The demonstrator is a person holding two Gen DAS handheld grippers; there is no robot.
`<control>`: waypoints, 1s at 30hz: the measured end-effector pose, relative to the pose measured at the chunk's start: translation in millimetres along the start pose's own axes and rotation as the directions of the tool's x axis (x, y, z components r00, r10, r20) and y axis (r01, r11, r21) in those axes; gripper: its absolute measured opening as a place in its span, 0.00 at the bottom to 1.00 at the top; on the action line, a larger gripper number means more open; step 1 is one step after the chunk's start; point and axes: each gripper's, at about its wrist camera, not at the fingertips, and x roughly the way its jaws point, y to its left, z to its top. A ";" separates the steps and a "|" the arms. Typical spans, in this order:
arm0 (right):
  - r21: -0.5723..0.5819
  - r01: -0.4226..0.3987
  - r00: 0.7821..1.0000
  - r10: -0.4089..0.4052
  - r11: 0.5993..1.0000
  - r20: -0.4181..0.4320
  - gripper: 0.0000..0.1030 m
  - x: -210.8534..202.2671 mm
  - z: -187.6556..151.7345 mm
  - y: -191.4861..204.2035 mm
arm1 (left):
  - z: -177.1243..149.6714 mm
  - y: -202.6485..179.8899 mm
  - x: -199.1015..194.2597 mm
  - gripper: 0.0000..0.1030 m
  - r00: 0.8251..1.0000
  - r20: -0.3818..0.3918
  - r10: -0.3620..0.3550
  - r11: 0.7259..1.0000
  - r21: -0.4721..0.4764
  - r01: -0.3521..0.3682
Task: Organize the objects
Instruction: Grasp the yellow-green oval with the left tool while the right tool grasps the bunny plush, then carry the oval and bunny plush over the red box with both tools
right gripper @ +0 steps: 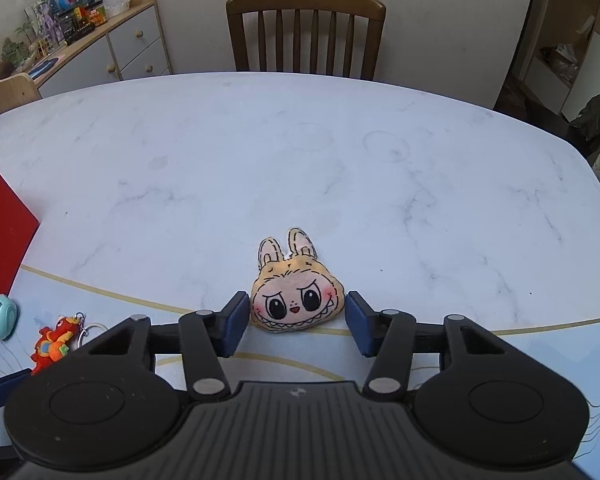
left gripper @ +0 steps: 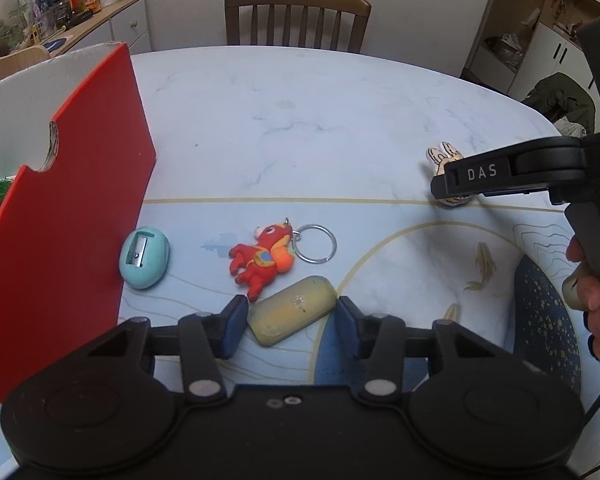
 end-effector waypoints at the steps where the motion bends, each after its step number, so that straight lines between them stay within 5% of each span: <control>1: 0.004 0.000 1.000 0.000 1.000 0.003 0.50 -1.6 -1.3 -0.7 | -0.4 0.5 0.0 0.45 1.000 0.000 -0.002 1.000 0.002 0.002; 12: 0.005 -0.080 0.997 0.079 0.997 0.021 0.49 -46.0 -28.4 -8.6 | -9.7 5.7 -15.1 0.45 0.999 -0.017 -0.051 0.999 0.006 0.051; 30: 0.001 -0.156 0.987 0.156 0.988 0.042 0.49 -138.4 -55.3 13.8 | 0.0 14.3 -91.8 0.45 0.985 0.033 -0.167 0.985 0.038 0.166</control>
